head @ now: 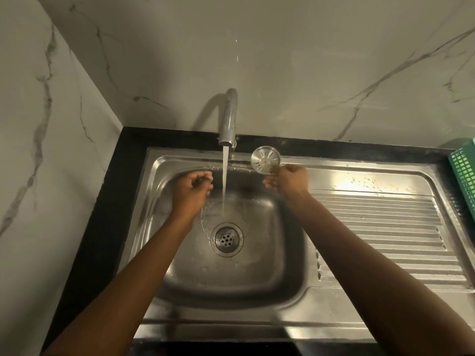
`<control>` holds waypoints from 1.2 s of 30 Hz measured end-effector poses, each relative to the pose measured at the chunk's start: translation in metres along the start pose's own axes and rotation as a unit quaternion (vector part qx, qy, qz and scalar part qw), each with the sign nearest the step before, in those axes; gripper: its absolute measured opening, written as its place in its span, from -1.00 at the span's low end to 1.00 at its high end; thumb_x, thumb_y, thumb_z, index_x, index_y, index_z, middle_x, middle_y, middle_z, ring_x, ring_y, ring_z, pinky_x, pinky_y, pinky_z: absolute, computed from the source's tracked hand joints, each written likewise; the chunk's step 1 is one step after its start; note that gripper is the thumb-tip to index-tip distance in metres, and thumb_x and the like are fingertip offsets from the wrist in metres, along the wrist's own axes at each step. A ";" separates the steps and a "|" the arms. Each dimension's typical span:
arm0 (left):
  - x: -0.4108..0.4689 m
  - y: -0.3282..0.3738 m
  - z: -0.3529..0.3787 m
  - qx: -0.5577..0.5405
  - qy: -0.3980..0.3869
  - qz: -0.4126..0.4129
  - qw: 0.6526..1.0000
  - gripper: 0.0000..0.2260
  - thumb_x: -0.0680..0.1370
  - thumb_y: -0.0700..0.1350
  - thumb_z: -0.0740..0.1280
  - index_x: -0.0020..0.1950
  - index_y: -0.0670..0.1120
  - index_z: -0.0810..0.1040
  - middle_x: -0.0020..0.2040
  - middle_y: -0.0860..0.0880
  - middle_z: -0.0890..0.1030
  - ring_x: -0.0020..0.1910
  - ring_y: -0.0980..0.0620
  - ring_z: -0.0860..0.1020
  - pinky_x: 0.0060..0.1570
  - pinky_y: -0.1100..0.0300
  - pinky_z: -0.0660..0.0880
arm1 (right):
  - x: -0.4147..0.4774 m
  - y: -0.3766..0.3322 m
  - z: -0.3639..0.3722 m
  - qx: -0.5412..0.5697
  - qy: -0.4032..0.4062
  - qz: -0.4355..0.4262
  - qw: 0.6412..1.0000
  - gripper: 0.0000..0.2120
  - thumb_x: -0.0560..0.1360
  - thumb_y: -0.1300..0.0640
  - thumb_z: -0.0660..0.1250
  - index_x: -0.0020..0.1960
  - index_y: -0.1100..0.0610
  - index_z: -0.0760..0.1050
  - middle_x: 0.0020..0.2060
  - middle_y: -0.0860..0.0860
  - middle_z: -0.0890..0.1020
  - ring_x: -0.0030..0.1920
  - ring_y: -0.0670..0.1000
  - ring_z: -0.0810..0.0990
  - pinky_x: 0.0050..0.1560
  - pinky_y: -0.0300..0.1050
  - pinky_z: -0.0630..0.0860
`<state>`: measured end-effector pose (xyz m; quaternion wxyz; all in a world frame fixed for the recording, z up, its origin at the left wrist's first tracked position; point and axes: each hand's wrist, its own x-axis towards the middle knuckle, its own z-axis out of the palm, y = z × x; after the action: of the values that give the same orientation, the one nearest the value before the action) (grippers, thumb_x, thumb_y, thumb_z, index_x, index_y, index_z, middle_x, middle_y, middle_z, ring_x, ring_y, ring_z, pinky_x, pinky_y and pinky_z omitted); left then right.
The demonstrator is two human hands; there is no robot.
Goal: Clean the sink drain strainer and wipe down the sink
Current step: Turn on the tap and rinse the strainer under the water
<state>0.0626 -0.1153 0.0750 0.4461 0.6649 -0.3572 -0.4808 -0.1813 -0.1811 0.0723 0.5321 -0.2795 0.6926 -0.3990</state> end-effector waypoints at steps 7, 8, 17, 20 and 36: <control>0.006 0.011 0.004 0.018 -0.112 -0.070 0.991 -0.61 0.69 -0.09 0.34 0.52 -0.08 0.46 0.28 -0.10 0.66 0.19 -0.11 0.69 0.25 -0.05 0.62 | -0.059 -0.001 0.031 -0.369 -0.097 -0.226 0.896 -0.74 0.54 0.07 0.44 -0.32 0.04 0.56 -0.49 0.00 0.66 -0.49 -0.12 0.64 -0.43 -0.39 0.53; 0.006 0.010 0.004 0.019 -0.118 -0.075 0.990 -0.63 0.69 -0.11 0.33 0.51 -0.10 0.47 0.26 -0.13 0.67 0.19 -0.14 0.69 0.26 -0.07 0.61 | -0.063 -0.004 0.035 -0.401 -0.090 -0.254 0.875 -0.72 0.52 0.05 0.45 -0.35 0.03 0.53 -0.50 -0.02 0.62 -0.50 -0.14 0.58 -0.50 -0.42 0.42; -0.001 0.001 -0.006 0.042 -0.103 -0.034 0.993 -0.76 0.63 -0.26 0.36 0.25 -0.05 0.67 0.02 0.00 0.74 -0.14 0.15 0.67 -0.14 0.21 0.62 | -0.070 -0.017 0.057 -0.465 -0.106 -0.310 0.822 -0.70 0.49 0.06 0.43 -0.39 0.06 0.49 -0.49 -0.03 0.54 -0.48 -0.07 0.50 -0.48 -0.29 0.31; -0.006 0.000 -0.010 0.021 -0.110 -0.047 0.993 -0.87 0.61 -0.24 0.42 0.01 -0.02 0.71 -0.13 -0.02 0.77 -0.30 0.08 0.72 -0.27 0.18 0.65 | -0.069 -0.018 0.059 -0.455 -0.104 -0.303 0.831 -0.73 0.47 0.07 0.41 -0.38 0.11 0.53 -0.48 0.01 0.55 -0.46 -0.04 0.51 -0.48 -0.25 0.32; -0.043 -0.012 -0.026 -0.127 -0.120 -0.118 0.978 -0.85 0.66 -0.24 0.35 0.14 -0.25 0.68 -0.03 -0.33 0.75 -0.07 -0.26 0.76 -0.12 0.08 0.72 | -0.075 -0.029 0.077 -0.276 -0.191 -0.235 0.912 -0.85 0.45 0.32 0.55 -0.01 0.16 0.76 -0.23 -0.18 0.73 -0.18 -0.24 0.70 -0.05 -0.37 0.62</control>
<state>0.0755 -0.0658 0.0816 0.4213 0.5776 -0.2631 -0.6478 -0.0879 -0.1547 0.1268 0.4466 -0.6410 0.5744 -0.2444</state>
